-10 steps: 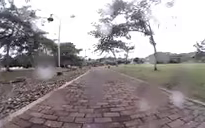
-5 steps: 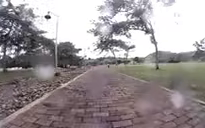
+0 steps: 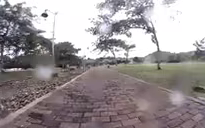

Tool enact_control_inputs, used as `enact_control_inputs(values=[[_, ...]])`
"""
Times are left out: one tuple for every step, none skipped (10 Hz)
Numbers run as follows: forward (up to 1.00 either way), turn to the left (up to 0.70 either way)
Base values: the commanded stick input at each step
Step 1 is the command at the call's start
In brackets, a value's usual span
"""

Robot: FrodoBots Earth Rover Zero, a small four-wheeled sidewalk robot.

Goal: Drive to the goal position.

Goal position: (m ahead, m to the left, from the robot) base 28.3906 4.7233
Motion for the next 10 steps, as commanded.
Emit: enact_control_inputs(values=[[0.7,0.0],[0.7,0.0],[0.7,0.0],[0.7,0.0],[0.7,0.0],[0.7,0.0],[0.7,0.0],[0.7,0.0],[0.7,0.0],[0.7,0.0]])
